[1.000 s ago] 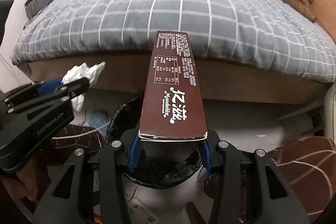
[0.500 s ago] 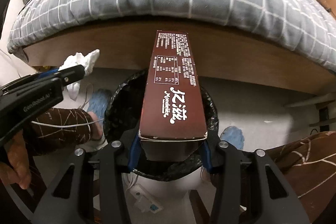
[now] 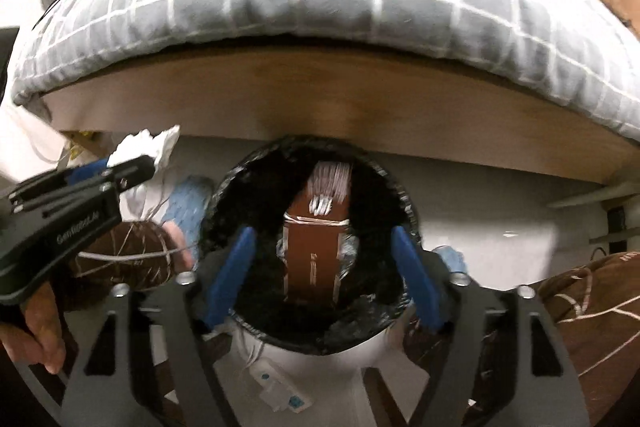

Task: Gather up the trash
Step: 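Open the right tool to drop the box while the left tool drops the tissue into the bin, then move both tools back from the bin toward the bed, then grasp the red plastic bag with the left tool while the right tool grasps the white box, then lift the red bag and white box with both tools toward the bin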

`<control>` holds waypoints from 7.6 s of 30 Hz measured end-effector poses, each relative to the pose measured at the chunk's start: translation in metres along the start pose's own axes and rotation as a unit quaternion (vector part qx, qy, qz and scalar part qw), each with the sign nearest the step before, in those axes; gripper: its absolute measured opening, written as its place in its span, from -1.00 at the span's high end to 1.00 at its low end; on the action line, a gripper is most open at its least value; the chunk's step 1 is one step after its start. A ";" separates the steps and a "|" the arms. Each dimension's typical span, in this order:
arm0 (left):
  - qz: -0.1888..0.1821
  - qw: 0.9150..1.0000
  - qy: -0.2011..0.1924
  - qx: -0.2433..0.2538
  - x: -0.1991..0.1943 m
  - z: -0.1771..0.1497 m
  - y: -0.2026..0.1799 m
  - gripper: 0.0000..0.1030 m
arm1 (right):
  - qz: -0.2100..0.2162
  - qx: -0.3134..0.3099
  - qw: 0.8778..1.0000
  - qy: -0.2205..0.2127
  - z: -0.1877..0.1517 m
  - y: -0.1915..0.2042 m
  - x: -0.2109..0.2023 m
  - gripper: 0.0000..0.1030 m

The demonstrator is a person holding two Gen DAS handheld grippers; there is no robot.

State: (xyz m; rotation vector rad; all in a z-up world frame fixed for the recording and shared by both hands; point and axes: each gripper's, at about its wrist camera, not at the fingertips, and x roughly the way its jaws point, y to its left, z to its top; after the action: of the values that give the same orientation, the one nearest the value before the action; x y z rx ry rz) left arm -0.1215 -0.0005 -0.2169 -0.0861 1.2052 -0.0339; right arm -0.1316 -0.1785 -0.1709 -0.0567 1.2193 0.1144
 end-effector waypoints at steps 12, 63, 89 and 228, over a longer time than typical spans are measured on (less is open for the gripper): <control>-0.027 0.999 0.015 0.043 0.008 0.001 -0.063 0.37 | -0.065 0.031 0.996 -0.055 -0.001 -0.061 -0.033 -0.85; 0.003 0.996 -0.081 0.031 -0.073 0.015 -0.052 -0.89 | -0.061 0.042 0.989 -0.126 0.005 -0.063 -0.100 -0.85; 0.023 0.985 -0.172 0.019 -0.200 0.045 -0.035 -0.89 | -0.058 0.016 0.973 -0.221 0.037 -0.047 -0.207 -0.85; 0.001 0.989 -0.145 -0.008 -0.057 0.302 0.034 0.34 | 0.000 -0.016 0.980 -0.201 0.270 -0.031 -0.052 -0.49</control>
State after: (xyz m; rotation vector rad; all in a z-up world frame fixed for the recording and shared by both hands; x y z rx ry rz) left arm 0.1395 0.0518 -0.0596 -0.1004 0.9156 -0.0088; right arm 0.1065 -0.1839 -0.0303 -0.0592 0.8139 0.1378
